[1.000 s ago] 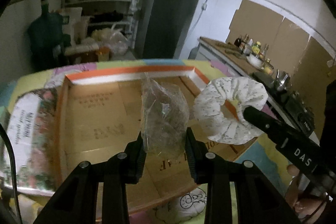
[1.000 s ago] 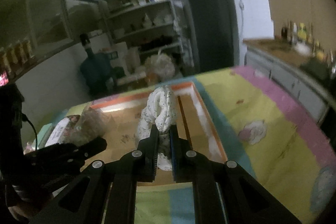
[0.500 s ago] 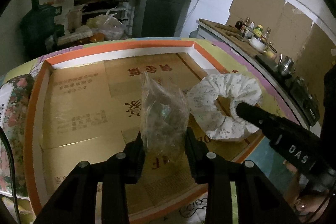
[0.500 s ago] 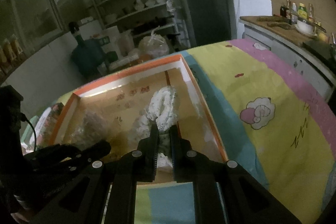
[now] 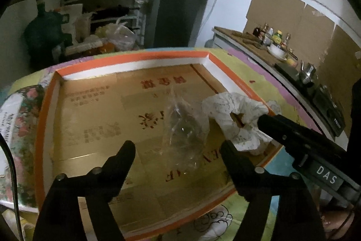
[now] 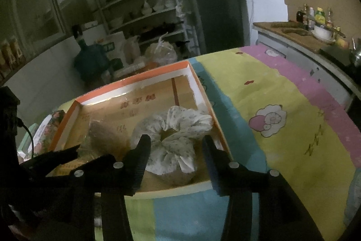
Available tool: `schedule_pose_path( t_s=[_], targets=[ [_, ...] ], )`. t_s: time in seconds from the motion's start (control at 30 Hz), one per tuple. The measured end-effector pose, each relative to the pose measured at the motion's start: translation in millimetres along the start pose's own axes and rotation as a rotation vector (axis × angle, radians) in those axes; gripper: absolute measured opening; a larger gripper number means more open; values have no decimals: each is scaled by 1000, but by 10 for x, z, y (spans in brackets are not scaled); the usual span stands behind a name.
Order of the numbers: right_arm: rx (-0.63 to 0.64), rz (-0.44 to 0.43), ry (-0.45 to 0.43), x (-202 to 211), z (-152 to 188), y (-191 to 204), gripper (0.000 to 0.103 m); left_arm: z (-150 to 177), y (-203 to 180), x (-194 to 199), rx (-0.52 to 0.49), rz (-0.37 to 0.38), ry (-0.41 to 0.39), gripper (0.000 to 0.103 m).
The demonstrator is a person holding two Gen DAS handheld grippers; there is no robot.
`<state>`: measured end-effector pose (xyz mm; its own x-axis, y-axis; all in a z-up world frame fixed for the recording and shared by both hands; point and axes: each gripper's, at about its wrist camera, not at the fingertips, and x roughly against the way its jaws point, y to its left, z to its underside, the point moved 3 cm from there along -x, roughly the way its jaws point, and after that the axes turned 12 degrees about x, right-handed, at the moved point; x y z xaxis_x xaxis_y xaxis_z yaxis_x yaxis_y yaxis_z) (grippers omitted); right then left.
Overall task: Organize soft objects
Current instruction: 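Open both grippers to drop the bag and fabric ring into the tray, then move both open grippers back over the remaining items on the quilt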
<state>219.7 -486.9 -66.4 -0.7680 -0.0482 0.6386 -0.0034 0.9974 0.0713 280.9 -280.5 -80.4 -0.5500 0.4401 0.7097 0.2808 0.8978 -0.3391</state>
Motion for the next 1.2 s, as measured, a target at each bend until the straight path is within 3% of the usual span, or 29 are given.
schedule_pose_path(
  t_s=[0.17, 0.53, 0.7, 0.97, 1.2],
  targets=[
    [2, 7, -23, 108, -3, 10, 55, -20, -34, 196, -22, 6, -64, 86],
    [1, 5, -90, 438, 1, 156, 64, -14, -171, 782, -82, 55, -183, 87],
    [-24, -14, -163, 747, 9, 287, 75, 18, -60, 1101, -60, 42, -221, 87],
    [-11, -1, -236, 1206, 58, 642, 75, 92, 256, 1632, -15, 68, -322, 87],
    [29, -11, -273, 1435, 138, 1001, 75, 191, 517, 1986, -21, 23, -397, 87]
  ],
)
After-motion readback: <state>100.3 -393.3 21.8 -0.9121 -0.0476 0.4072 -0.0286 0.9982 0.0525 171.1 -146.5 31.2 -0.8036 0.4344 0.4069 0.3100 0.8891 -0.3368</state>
